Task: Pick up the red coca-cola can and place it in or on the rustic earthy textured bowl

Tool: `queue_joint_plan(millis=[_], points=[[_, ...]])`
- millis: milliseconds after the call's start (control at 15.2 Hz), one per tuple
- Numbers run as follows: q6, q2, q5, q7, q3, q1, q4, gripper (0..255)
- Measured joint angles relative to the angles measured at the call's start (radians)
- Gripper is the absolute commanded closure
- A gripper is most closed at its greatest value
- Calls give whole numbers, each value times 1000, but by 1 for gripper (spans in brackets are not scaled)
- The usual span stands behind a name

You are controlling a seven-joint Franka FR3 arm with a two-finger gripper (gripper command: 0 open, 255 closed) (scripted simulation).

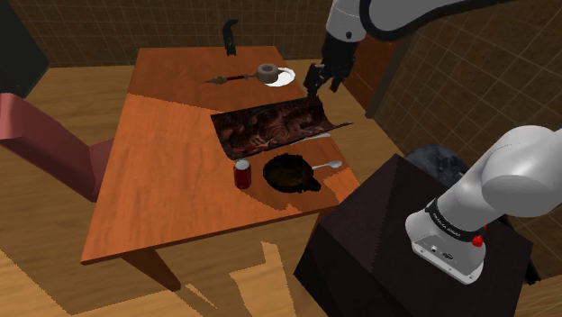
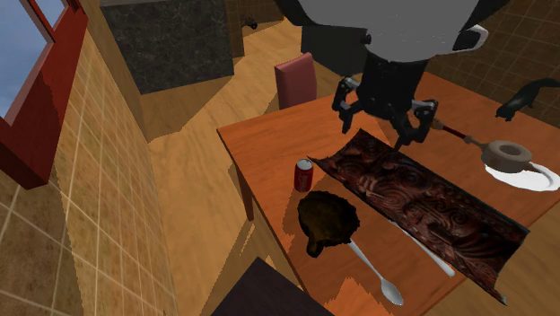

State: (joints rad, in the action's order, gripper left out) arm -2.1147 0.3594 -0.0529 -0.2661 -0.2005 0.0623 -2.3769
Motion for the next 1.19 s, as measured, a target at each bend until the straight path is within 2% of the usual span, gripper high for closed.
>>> queue_joint_plan(millis=[462, 858, 1188], points=[[-151, -240, 40, -97, -64, 11, 60, 0], [-246, -483, 122, -209, -97, 41, 176, 0], [-283, -678, 191, -279, -89, 81, 306, 0]])
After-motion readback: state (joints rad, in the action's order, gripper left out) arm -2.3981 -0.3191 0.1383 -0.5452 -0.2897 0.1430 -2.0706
